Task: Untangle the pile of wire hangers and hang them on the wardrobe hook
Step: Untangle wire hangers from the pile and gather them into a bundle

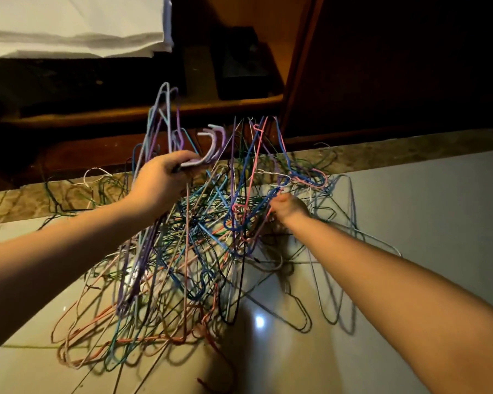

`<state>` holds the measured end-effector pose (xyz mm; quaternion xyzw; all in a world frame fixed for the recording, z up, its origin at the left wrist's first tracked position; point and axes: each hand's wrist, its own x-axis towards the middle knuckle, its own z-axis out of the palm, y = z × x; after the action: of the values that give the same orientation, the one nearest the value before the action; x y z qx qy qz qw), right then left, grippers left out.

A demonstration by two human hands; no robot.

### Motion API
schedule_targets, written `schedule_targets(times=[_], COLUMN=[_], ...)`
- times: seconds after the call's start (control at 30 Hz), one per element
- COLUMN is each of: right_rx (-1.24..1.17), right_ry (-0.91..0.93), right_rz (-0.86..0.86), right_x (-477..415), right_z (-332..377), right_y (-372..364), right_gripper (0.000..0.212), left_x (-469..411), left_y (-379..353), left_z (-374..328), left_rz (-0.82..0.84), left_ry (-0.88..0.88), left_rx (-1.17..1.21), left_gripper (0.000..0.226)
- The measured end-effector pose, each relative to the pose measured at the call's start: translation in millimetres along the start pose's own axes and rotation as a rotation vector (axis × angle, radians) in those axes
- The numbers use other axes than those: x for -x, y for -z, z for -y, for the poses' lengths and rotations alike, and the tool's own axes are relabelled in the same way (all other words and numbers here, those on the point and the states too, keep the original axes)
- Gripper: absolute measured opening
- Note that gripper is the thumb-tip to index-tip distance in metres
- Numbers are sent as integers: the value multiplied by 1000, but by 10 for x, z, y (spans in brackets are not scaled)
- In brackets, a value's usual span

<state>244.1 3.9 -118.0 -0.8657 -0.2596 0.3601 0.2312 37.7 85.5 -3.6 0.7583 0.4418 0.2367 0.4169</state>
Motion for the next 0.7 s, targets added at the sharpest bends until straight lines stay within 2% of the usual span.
schedule_targets(times=[0.1,0.23,0.43,0.5,0.6,0.7], right_rx=[73,-47,64,-35,-238,-354], right_ry=[-18,-121,-159,-174,-181,-153], right_rz=[-51,-99,-106,-107,-132,-129], right_x=[-12,-69,-111,-136,-180,-184], right_z=[26,6,62,71,-1,-118], right_y=[-111,-205,-259,-251,-232,-226], right_gripper=[33,36,32,25,25,19], left_x=[-18,-17,-21,-18,-22,-36], left_y=[18,47,26,27,37,49], left_z=[82,181,191,182,182,224], left_rz=[-23,-4,-17,-7,-9,2], left_ry=[11,10,55,63,110,133], left_rx=[-70,-137,-117,-74,19,36], left_gripper=[15,20,25,26,25,17])
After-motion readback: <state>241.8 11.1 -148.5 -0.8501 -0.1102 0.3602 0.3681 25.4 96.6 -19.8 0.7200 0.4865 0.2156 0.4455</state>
